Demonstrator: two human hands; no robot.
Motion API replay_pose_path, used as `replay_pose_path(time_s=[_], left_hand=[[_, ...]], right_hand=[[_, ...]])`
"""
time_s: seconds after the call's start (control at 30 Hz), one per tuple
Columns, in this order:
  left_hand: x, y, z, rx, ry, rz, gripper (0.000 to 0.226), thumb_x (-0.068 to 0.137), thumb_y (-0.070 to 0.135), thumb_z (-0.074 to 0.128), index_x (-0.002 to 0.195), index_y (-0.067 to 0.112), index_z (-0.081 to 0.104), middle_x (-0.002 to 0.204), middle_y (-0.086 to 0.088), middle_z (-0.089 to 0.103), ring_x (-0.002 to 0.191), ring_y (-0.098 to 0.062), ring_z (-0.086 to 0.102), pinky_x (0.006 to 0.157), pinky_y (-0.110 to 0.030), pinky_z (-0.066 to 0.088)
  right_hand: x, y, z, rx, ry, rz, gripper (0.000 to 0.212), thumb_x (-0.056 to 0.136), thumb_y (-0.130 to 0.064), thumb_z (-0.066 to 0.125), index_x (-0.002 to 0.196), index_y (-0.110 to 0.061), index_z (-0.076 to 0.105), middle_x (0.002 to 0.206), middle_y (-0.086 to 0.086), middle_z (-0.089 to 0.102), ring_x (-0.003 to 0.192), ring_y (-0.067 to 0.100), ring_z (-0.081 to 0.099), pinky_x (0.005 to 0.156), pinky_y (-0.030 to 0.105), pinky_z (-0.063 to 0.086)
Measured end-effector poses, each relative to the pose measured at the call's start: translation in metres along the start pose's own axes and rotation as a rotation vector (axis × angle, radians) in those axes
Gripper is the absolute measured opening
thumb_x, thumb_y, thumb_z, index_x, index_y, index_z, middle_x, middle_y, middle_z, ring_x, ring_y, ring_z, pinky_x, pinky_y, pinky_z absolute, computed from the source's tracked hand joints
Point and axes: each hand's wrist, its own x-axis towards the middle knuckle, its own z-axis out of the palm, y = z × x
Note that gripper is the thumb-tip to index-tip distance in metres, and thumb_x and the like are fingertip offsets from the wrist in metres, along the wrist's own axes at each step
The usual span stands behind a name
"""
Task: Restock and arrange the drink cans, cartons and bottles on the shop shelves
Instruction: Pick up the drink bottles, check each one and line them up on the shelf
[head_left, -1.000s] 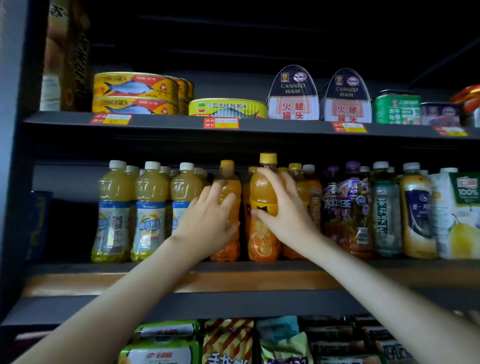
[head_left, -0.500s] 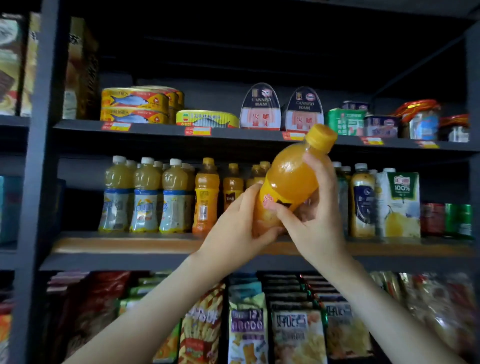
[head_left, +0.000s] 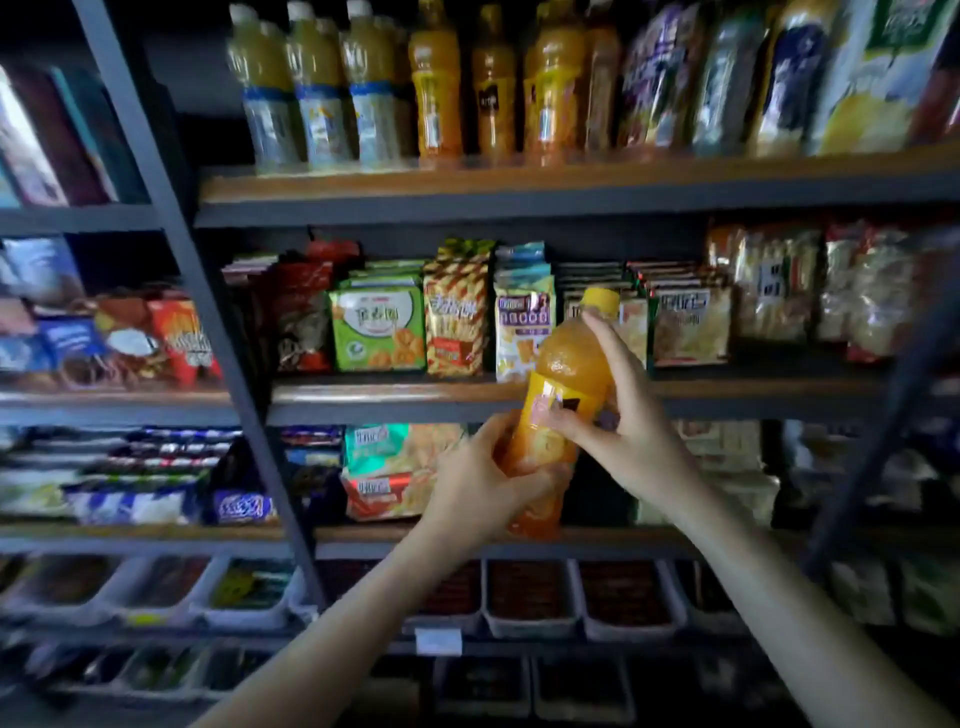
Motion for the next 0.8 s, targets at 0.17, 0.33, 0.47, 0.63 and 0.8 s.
replay_pose_path(time_s=[0.17, 0.33, 0.47, 0.63, 0.8], left_hand=[[-0.036, -0.041, -0.004, -0.178, -0.124, -0.262, 0.063, 0.052, 0.058, 0.071, 0.104, 0.022, 0.068, 0.093, -0.002, 0.074, 0.086, -0.019, 0.070, 0.082, -0.044, 0.057], [-0.054, -0.064, -0.022, -0.335, -0.276, -0.492, 0.018, 0.085, 0.025, 0.071, 0.102, 0.018, 0.068, 0.093, -0.002, 0.073, 0.082, -0.015, 0.070, 0.074, -0.029, 0.056], [-0.068, -0.080, -0.047, -0.280, -0.445, -0.540, 0.036, 0.087, 0.042, 0.066, 0.116, 0.020, 0.065, 0.104, -0.004, 0.072, 0.096, -0.019, 0.069, 0.089, -0.034, 0.055], [-0.079, -0.096, -0.069, -0.504, -0.367, -0.528, 0.069, 0.088, 0.071, 0.030, 0.112, 0.019, 0.068, 0.105, -0.008, 0.073, 0.100, -0.024, 0.068, 0.089, -0.035, 0.054], [-0.101, -0.117, -0.052, -0.301, -0.328, -0.212, 0.054, 0.086, 0.053, 0.059, 0.137, 0.036, 0.049, 0.128, 0.015, 0.060, 0.119, -0.005, 0.056, 0.102, -0.034, 0.047]], right_hand=[[-0.050, 0.025, 0.022, -0.370, -0.244, 0.119, 0.079, 0.083, -0.056, 0.050, 0.144, -0.060, 0.000, 0.161, -0.012, -0.008, 0.147, 0.004, -0.002, 0.117, 0.040, 0.025], [-0.073, 0.032, 0.056, -0.709, -0.488, -0.302, 0.093, 0.082, -0.019, 0.077, 0.153, -0.032, 0.019, 0.162, 0.002, 0.008, 0.149, 0.020, -0.009, 0.120, 0.048, -0.006], [-0.086, 0.034, 0.098, -0.632, -0.434, -0.380, 0.078, 0.073, -0.006, 0.081, 0.139, -0.014, 0.042, 0.144, 0.009, 0.045, 0.142, 0.023, 0.027, 0.122, 0.041, 0.008], [-0.096, 0.018, 0.119, -0.015, -0.228, 0.181, 0.056, 0.075, -0.018, 0.083, 0.119, -0.036, 0.054, 0.115, -0.021, 0.061, 0.112, -0.014, 0.053, 0.093, 0.015, 0.045], [-0.098, 0.019, 0.129, 0.388, -0.074, 0.628, 0.040, 0.068, -0.031, 0.082, 0.104, -0.029, 0.065, 0.097, -0.011, 0.074, 0.093, 0.006, 0.068, 0.083, 0.029, 0.053]])
